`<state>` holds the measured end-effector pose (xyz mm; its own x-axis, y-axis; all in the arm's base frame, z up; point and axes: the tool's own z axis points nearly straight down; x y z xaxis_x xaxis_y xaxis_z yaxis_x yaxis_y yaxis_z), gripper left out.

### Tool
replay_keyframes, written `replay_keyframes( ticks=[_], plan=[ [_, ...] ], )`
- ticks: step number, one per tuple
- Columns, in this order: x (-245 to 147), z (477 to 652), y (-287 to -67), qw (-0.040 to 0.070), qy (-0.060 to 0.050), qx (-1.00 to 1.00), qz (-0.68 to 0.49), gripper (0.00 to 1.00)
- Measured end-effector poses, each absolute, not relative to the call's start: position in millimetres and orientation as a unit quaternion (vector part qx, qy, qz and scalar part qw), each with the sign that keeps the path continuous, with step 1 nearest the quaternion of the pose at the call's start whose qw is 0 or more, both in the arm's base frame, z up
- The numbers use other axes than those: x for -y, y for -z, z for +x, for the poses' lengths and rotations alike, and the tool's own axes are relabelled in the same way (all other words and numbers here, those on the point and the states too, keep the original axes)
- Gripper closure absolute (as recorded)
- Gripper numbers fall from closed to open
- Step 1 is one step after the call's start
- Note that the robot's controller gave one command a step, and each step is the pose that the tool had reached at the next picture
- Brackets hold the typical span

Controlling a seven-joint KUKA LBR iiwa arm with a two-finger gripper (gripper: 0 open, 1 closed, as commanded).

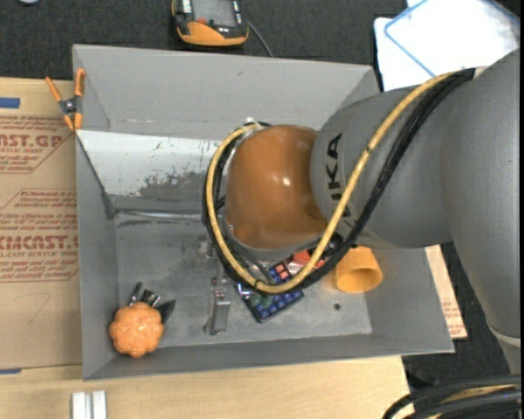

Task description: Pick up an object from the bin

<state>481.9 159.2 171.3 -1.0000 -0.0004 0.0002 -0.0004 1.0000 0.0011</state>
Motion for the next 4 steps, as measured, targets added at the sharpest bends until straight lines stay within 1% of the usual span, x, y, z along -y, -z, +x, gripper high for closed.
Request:
replay_keyframes(
  ticks=[1, 2, 3, 4],
  plan=[
    [-236.3, 490.7, -72.4, -0.006, 0.001, 0.972, 0.235, 0.0],
    [-239.0, 485.0, -107.1, -0.001, 0.001, 0.978, 0.208, 0.0],
    [-246.6, 484.4, -100.1, -0.004, 0.001, 0.956, 0.294, 0.0],
    [-242.9, 484.5, -74.3, -0.012, 0.003, 0.929, 0.371, 0.0]
  ],
)
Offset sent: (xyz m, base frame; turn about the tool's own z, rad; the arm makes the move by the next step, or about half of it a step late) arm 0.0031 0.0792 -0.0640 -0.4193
